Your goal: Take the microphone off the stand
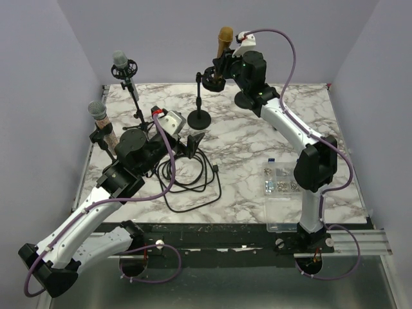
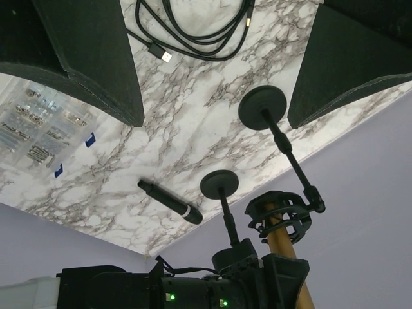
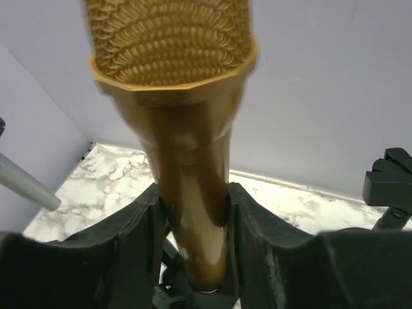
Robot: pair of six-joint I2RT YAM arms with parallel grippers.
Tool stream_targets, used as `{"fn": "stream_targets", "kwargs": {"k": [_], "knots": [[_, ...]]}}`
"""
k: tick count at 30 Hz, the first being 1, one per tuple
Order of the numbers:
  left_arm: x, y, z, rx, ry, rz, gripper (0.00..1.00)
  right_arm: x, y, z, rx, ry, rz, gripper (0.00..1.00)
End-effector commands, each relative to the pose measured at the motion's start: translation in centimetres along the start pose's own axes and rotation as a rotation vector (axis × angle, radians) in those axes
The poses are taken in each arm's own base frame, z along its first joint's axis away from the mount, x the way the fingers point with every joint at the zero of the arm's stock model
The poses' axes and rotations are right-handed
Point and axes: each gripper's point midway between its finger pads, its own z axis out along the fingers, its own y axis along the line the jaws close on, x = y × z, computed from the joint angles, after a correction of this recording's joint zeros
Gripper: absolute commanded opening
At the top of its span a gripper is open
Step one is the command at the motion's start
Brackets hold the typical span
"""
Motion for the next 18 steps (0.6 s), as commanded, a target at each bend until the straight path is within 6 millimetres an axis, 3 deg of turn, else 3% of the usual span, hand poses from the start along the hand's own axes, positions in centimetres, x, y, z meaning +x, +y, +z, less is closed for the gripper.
{"fn": "stream_targets", "kwargs": {"k": [1, 6, 13, 18], "knots": [[-0.1, -0.1, 0.1, -0.003, -0.01, 0.007, 0.97, -3.5, 1.4, -0.3, -0.021, -0.081, -0.027, 0.34], [-0.1, 0.1, 0.1, -0.014, -0.01, 0.011, 0.98, -8.6, 1.8, -1.7, -0.009, -0.165, -0.059, 0.27], [-0.3, 0.2, -0.2, -0.027, -0.019, 0.022, 0.97, -16.4, 1.0, -5.9, 0.069, -0.32, -0.115, 0.22], [-0.2, 0.7, -0.3, -0.056, -0.018, 0.031, 0.98, -18.6, -2.8, -9.3, 0.274, -0.401, -0.217, 0.19]]}}
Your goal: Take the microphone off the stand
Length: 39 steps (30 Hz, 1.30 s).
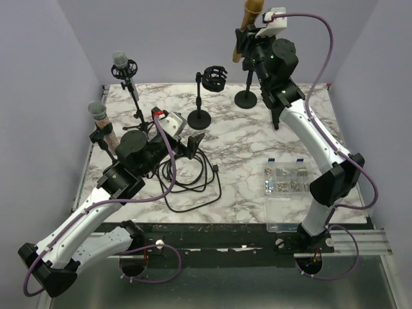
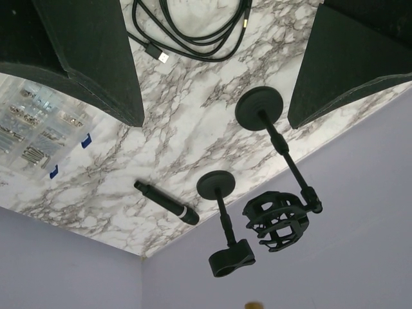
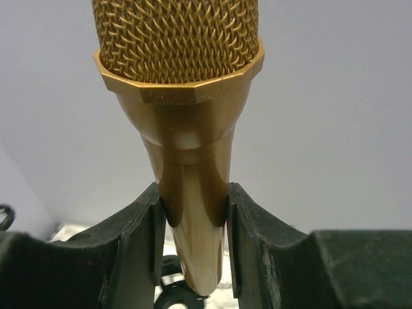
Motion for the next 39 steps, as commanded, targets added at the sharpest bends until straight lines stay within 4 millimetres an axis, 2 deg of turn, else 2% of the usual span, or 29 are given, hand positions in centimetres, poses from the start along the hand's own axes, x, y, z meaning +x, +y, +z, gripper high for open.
{"fn": "stream_targets", "kwargs": {"k": [1, 4, 6, 14, 18, 20, 21, 25, 28, 32, 33, 39], "knots": [[-0.3, 0.9, -0.2, -0.055, -0.015, 0.021, 0.97, -5.7, -4.6, -2.8, 0.221, -0.145, -0.14, 0.17], [-0.3, 0.5, -0.1, -0.036, -0.018, 0.011, 0.97, -4.8, -7.2, -3.3, 0.328, -0.11, -0.253, 0.15], [-0.2, 0.5, 0.0, -0.034, -0.015, 0.012, 0.97, -3.4, -9.6, -3.5, 0.414, -0.063, -0.324, 0.15], [0.5, 0.4, 0.4, -0.032, 0.0, 0.007, 0.97, 5.1, -19.5, -5.5, 0.633, 0.204, -0.465, 0.12], [0.8, 0.0, 0.8, -0.018, 0.019, -0.006, 0.97, 11.2, -24.8, -5.9, 0.567, 0.381, -0.423, 0.14], [0.8, -0.1, 0.8, -0.014, 0.017, -0.005, 0.97, 14.8, -27.6, -6.4, 0.549, 0.504, -0.356, 0.06], [0.9, -0.1, 0.8, -0.014, 0.019, -0.002, 0.97, 16.7, -29.1, -6.8, 0.549, 0.57, -0.325, 0.06], [1.1, 0.0, 0.9, -0.023, 0.025, 0.004, 0.98, 23.1, -31.7, -7.9, 0.53, 0.782, -0.264, 0.05], [1.3, 0.1, 1.0, -0.027, 0.029, 0.005, 0.97, 27.1, -32.7, -8.6, 0.505, 0.895, -0.232, 0.04], [1.7, 0.1, 1.2, -0.029, 0.035, 0.008, 0.97, 30.8, -31.9, -8.6, 0.401, 0.95, -0.17, 0.05], [1.8, 0.1, 1.3, -0.03, 0.038, 0.008, 0.97, 31.3, -33.2, -9.1, 0.417, 0.957, -0.156, 0.05], [2.6, 0.4, 1.7, -0.044, 0.06, 0.022, 0.97, 35.4, -34.1, -9.5, 0.426, 1.007, -0.078, 0.08]]}}
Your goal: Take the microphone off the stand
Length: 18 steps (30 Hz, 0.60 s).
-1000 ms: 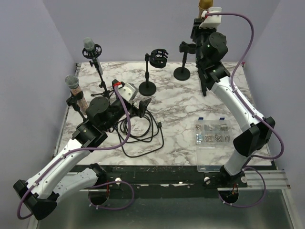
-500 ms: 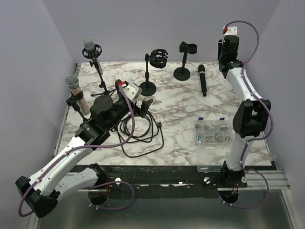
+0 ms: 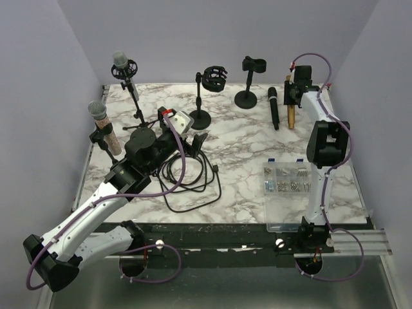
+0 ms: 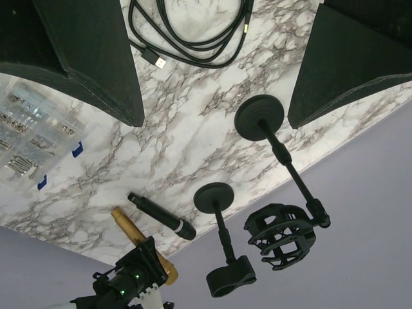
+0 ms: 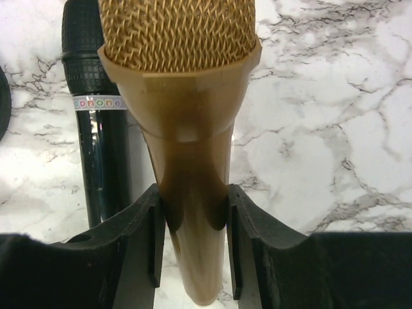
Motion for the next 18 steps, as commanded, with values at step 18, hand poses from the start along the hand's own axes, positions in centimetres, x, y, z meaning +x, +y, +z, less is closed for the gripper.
{"fn": "stream_targets", "kwargs": {"k": [18], "knots": [[1.1, 0.3, 0.5, -0.025, 0.02, 0.02, 0.97, 5.6, 2.1, 7.6, -0.093, 0.122, 0.085, 0.21]]}}
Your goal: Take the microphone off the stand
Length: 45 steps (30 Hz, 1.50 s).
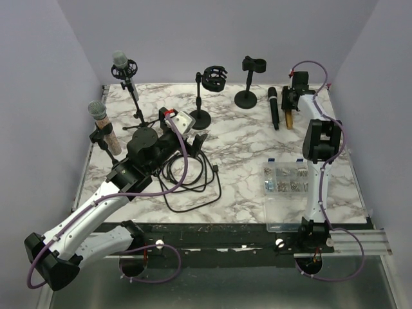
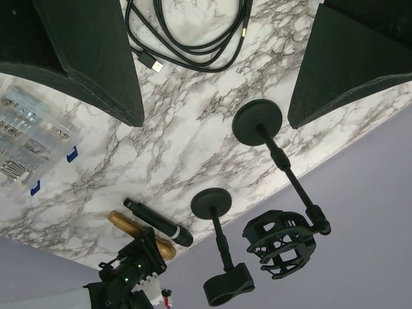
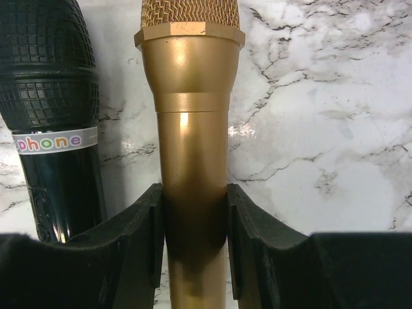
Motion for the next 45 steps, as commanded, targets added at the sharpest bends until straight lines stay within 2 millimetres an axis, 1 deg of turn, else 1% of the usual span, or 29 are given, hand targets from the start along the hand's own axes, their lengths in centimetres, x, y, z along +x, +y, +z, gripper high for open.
{"fn": "stream_targets", "kwargs": {"k": [1, 5, 8, 11, 14, 18, 20, 25, 27, 28, 30, 33, 35, 37, 39, 40, 42, 45], "knots": [[0.1, 0.0, 0.2, -0.01, -0.004, 0.009, 0.97, 2.6, 0.7, 1.7, -0.036, 0.065, 0.012, 0.24], [0.3, -0.1, 0.4, -0.005, 0.002, 0.009, 0.97, 2.3, 0.5, 1.5, -0.029, 0.065, 0.015, 0.37], [0.3, -0.1, 0.4, -0.003, 0.002, 0.009, 0.96, 1.4, 0.2, 0.8, -0.015, 0.047, 0.015, 0.45], [0.3, -0.2, 0.4, 0.002, 0.002, 0.008, 0.96, 0.3, 0.2, -0.2, -0.015, 0.025, 0.016, 0.64], [0.3, -0.3, 0.5, 0.006, 0.004, 0.007, 0.96, -0.9, 0.0, -1.3, -0.003, 0.002, 0.054, 0.75], [0.1, -0.3, 0.4, 0.007, -0.003, 0.007, 0.96, -2.9, -0.5, -3.1, 0.016, -0.035, 0.067, 0.81], [0.0, -0.3, 0.3, 0.007, -0.006, 0.007, 0.95, -4.0, -1.0, -4.4, 0.042, -0.056, 0.078, 0.84], [-0.3, -0.3, 0.1, 0.006, -0.015, 0.008, 0.96, -7.2, -2.2, -8.5, 0.091, -0.142, 0.106, 0.9], [-0.5, -0.2, -0.1, 0.004, -0.019, 0.008, 0.95, -8.2, -2.6, -10.2, 0.111, -0.174, 0.123, 0.96], [-0.5, -0.2, -0.1, 0.003, -0.021, 0.009, 0.95, -8.7, -2.8, -11.1, 0.114, -0.19, 0.134, 0.97], [-0.6, -0.2, -0.2, 0.002, -0.024, 0.01, 0.95, -9.4, -2.6, -12.7, 0.105, -0.213, 0.157, 0.98], [-0.8, -0.2, -0.3, 0.001, -0.028, 0.011, 0.96, -9.9, -2.2, -14.7, 0.072, -0.243, 0.206, 0.98], [-0.8, -0.2, -0.3, 0.0, -0.031, 0.012, 0.96, -9.8, -1.3, -15.8, 0.027, -0.258, 0.264, 0.98], [-0.8, -0.1, -0.4, -0.004, -0.03, 0.012, 0.96, -9.8, 0.4, -16.9, -0.068, -0.278, 0.325, 0.98], [-0.9, -0.1, -0.4, -0.006, -0.032, 0.012, 0.96, -9.3, 2.8, -18.0, -0.208, -0.293, 0.385, 0.98], [-0.9, 0.0, -0.5, -0.008, -0.033, 0.012, 0.96, -9.6, 4.1, -18.8, -0.293, -0.318, 0.42, 0.99], [-1.0, 0.0, -0.5, -0.011, -0.036, 0.012, 0.96, -8.6, 6.9, -19.8, -0.458, -0.327, 0.494, 1.0], [-1.0, 0.3, -0.6, -0.026, -0.035, 0.015, 0.96, -7.3, 10.9, -21.8, -0.701, -0.341, 0.606, 1.0]]}}
